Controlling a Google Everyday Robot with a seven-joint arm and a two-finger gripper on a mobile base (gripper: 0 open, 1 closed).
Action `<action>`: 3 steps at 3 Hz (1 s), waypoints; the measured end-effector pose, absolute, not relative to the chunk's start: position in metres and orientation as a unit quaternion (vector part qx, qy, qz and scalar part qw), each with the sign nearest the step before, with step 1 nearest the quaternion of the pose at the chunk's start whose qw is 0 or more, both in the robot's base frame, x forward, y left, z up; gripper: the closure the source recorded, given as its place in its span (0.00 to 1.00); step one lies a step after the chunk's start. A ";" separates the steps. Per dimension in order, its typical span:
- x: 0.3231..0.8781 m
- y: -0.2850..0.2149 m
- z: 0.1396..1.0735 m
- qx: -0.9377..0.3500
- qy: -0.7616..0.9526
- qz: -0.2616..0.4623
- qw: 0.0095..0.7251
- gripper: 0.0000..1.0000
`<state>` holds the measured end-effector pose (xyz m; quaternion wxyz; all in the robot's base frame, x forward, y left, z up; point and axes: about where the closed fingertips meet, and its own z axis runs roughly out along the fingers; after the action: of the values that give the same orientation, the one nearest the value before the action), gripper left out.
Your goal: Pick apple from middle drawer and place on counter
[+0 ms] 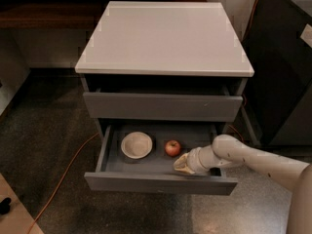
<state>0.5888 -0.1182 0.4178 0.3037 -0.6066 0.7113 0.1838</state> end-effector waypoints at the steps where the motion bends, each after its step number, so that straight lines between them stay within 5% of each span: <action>1: 0.566 -0.116 0.417 -0.597 0.718 0.197 0.298 1.00; 3: 0.540 -0.115 0.422 -0.588 0.726 0.206 0.291 1.00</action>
Offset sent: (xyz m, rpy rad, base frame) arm -0.0711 0.0004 0.0103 0.0299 0.0812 -0.0505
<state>0.5397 -0.1145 0.4216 0.2914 -0.5876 0.7263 0.2057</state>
